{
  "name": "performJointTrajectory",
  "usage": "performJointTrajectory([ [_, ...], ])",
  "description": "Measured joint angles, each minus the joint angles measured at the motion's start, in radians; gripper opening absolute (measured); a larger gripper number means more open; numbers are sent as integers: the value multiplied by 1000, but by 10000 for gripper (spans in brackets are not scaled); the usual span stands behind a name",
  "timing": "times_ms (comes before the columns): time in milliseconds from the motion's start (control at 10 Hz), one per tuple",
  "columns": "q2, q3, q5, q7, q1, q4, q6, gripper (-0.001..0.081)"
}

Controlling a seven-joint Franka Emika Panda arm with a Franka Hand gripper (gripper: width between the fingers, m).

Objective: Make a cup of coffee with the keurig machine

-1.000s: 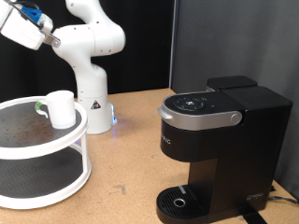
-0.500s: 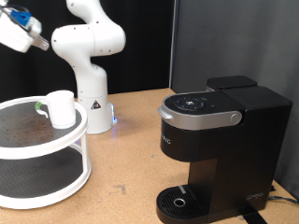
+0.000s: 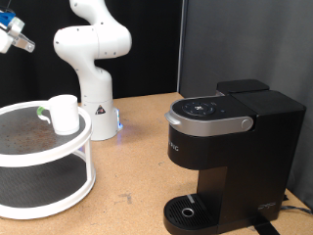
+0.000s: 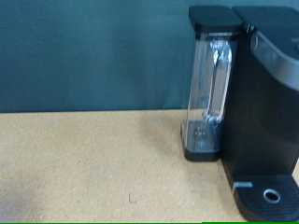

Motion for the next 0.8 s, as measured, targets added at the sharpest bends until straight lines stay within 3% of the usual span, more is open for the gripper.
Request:
performJointTrajectory([
  [300, 18, -18, -44, -38, 1, -55, 66, 3],
  [600, 44, -37, -54, -86, 0, -126, 201, 3],
  [700, 46, -38, -56, -94, -1, -150, 260, 118],
  [800, 46, -39, -61, -107, -2, -172, 315, 118],
])
